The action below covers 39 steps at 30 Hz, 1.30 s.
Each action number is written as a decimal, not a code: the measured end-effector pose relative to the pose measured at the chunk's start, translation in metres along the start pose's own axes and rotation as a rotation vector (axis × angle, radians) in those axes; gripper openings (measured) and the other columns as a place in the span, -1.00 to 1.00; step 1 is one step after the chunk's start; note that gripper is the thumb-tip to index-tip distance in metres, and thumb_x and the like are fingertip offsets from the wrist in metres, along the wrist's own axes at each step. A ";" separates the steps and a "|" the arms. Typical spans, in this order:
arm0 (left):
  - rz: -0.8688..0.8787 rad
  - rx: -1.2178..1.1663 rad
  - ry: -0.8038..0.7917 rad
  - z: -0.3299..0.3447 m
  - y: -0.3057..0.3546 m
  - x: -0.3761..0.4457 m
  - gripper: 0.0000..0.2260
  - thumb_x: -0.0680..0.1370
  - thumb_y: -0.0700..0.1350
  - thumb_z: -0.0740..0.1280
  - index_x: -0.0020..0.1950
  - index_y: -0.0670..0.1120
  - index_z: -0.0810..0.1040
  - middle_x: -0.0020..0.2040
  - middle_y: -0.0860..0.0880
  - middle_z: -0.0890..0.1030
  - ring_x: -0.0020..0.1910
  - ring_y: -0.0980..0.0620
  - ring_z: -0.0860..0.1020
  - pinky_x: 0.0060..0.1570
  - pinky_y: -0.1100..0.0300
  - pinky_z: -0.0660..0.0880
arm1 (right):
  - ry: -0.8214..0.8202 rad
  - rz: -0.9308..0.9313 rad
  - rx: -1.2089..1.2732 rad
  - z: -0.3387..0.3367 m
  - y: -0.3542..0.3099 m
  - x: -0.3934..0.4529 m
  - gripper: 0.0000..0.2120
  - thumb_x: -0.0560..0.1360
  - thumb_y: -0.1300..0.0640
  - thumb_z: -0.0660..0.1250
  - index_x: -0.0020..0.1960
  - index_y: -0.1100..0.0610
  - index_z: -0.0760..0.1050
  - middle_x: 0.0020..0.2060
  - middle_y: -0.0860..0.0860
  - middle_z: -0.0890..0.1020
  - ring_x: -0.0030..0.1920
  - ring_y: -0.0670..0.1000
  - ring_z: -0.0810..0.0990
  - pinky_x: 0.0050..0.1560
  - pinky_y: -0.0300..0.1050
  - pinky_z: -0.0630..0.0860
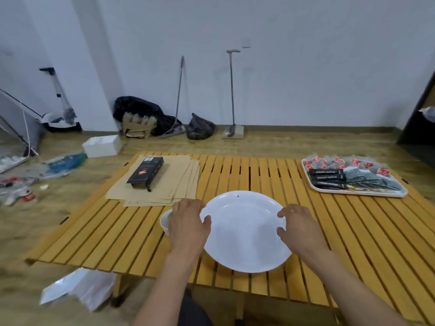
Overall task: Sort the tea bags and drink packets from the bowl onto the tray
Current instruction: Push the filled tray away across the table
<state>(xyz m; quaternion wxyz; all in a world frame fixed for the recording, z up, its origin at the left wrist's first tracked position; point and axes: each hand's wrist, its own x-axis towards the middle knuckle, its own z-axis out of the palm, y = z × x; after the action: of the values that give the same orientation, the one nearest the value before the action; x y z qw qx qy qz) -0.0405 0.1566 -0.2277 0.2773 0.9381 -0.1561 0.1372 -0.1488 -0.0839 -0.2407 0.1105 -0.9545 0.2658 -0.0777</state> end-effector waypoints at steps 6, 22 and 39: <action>-0.293 0.087 -0.197 0.006 -0.036 0.023 -0.41 0.49 0.06 0.45 0.50 0.01 0.40 0.46 -0.19 0.38 0.46 -0.25 0.29 0.35 -0.20 0.38 | -0.130 0.010 0.093 0.006 0.004 0.005 -0.54 0.52 0.22 0.38 0.38 -0.03 0.47 0.48 0.00 0.35 0.31 0.06 0.52 0.04 -0.15 0.59; 0.052 -0.330 -0.310 0.047 0.066 0.083 -0.27 0.30 -0.02 0.64 0.42 0.04 0.44 0.27 0.05 0.53 0.10 0.05 0.51 -0.03 0.13 0.52 | -0.010 0.055 0.337 -0.009 0.017 0.021 -0.50 0.50 -0.08 0.46 0.40 -0.06 0.45 0.24 -0.06 0.57 -0.04 -0.09 0.63 -0.08 -0.12 0.61; 0.313 -0.357 -0.482 0.237 0.220 0.182 -0.21 0.29 -0.02 0.67 0.45 -0.08 0.43 0.34 -0.08 0.57 0.28 -0.06 0.55 0.08 0.15 0.49 | 0.271 0.178 0.493 0.018 0.135 0.228 -0.88 0.49 0.25 0.45 -0.03 0.10 0.73 -0.15 -0.01 0.74 -0.11 -0.03 0.67 -0.05 -0.17 0.56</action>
<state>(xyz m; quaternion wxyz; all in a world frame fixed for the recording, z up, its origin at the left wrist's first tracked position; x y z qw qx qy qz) 0.0856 -0.1919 -0.2519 0.3677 0.8450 -0.3806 -0.0771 -0.0183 -0.3129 -0.2717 0.3089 -0.8528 0.3340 -0.2565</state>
